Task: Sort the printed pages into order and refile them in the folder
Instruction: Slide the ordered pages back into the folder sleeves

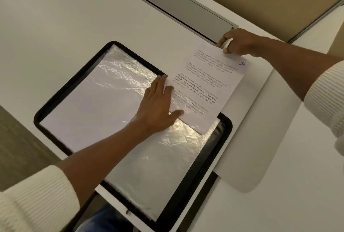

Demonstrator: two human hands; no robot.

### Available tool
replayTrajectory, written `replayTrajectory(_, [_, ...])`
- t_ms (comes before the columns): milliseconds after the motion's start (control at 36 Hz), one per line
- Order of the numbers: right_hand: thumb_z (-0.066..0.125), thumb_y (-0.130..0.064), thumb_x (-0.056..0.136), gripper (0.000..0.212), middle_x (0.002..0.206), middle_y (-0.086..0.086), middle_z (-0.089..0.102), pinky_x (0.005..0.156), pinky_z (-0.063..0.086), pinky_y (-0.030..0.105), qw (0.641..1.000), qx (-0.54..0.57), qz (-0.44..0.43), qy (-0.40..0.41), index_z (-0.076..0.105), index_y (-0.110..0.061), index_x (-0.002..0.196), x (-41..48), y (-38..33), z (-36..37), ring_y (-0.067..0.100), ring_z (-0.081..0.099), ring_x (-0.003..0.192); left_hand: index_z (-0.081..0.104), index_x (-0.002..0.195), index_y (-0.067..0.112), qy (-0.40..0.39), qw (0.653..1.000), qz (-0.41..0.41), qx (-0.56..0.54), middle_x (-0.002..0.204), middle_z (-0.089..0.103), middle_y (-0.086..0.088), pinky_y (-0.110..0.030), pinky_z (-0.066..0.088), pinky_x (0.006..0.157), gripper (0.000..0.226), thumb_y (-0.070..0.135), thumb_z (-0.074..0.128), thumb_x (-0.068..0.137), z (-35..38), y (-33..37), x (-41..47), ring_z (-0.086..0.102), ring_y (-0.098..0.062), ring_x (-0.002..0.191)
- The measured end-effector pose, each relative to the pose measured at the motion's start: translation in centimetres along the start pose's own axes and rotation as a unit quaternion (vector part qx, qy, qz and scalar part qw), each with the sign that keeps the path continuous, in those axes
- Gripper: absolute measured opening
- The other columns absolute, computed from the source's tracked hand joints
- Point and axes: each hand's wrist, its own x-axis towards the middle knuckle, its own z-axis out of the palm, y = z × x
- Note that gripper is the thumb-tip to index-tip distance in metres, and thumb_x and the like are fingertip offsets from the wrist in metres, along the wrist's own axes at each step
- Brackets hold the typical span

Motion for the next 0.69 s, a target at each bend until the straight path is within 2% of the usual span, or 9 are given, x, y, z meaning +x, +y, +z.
replayTrajectory(83, [0.072,0.003,0.092,0.035,0.107,0.003,0.059,0.064,0.046,0.026,1.000,-0.008,-0.011,-0.004,0.074,-0.020,0.118,-0.1,-0.1,-0.2,0.023,0.057,0.092,0.035,0.156,0.010,-0.011,1.000,0.010,0.005,0.175,0.007,-0.016,-0.052,0.018,0.127,0.096,0.073,0.063,0.089,0.5,-1.0,-1.6,0.002,-0.032,0.163])
replayTrajectory(167, [0.070,0.009,0.090,0.037,0.091,-0.003,0.060,0.062,0.045,0.025,1.000,0.000,0.005,-0.014,0.075,-0.019,0.114,-0.2,-0.2,-0.2,0.019,0.057,0.083,0.021,0.165,0.006,-0.009,0.999,0.037,0.016,0.176,-0.010,-0.015,-0.042,0.000,0.126,0.107,0.080,0.050,0.093,0.9,-1.3,-2.6,-0.013,-0.027,0.163])
replayTrajectory(222, [0.069,0.010,0.091,0.036,0.090,-0.001,0.064,0.063,0.048,0.025,0.999,0.007,0.021,-0.025,0.076,-0.018,0.112,-0.3,-0.1,-0.1,0.015,0.059,0.077,0.011,0.167,0.003,-0.002,0.999,0.047,0.020,0.175,-0.016,-0.015,-0.042,-0.004,0.129,0.114,0.083,0.044,0.094,1.2,-1.3,-3.1,-0.018,-0.026,0.162])
replayTrajectory(306, [0.066,0.013,0.091,0.035,0.093,0.011,0.071,0.069,0.053,0.027,0.997,0.030,0.030,-0.058,0.075,-0.014,0.111,-0.5,0.2,0.1,0.021,0.066,0.084,0.006,0.166,0.000,-0.001,0.997,0.055,0.045,0.173,-0.019,-0.019,-0.051,0.005,0.132,0.119,0.089,0.033,0.093,1.8,-1.2,-3.4,-0.020,-0.028,0.161])
replayTrajectory(389, [0.069,0.012,0.089,0.033,0.093,0.014,0.072,0.072,0.055,0.028,0.996,0.046,0.031,-0.075,0.076,-0.013,0.110,-0.7,0.2,0.4,0.023,0.067,0.087,0.003,0.166,-0.002,-0.010,0.996,0.060,0.062,0.172,-0.021,-0.020,-0.052,0.009,0.131,0.121,0.092,0.025,0.092,2.2,-1.1,-3.6,-0.021,-0.029,0.161])
replayTrajectory(500, [0.079,0.001,0.088,0.026,0.095,0.012,0.074,0.074,0.055,0.027,0.994,0.055,0.038,-0.086,0.079,-0.017,0.107,-1.0,-0.1,0.8,0.020,0.067,0.087,-0.002,0.165,-0.002,-0.007,0.995,0.073,0.066,0.172,-0.022,-0.022,-0.052,0.010,0.131,0.120,0.090,0.025,0.093,2.7,-1.2,-3.9,-0.022,-0.031,0.160])
replayTrajectory(611, [0.078,0.006,0.086,0.026,0.094,0.019,0.075,0.073,0.057,0.028,0.995,0.067,0.032,-0.073,0.079,-0.011,0.106,-1.2,-0.1,1.1,0.023,0.069,0.085,-0.005,0.165,-0.003,0.001,0.994,0.078,0.075,0.171,-0.023,-0.022,-0.053,0.010,0.131,0.120,0.089,0.026,0.094,2.7,-1.1,-4.0,-0.021,-0.033,0.160])
replayTrajectory(694, [0.078,0.007,0.085,0.026,0.094,0.020,0.076,0.079,0.059,0.034,0.995,0.068,0.036,-0.060,0.079,-0.010,0.106,-1.2,0.0,1.3,0.025,0.070,0.085,-0.007,0.164,-0.002,-0.003,0.995,0.074,0.068,0.171,-0.024,-0.022,-0.053,0.009,0.131,0.119,0.089,0.025,0.094,2.8,-1.0,-4.3,-0.021,-0.032,0.160])
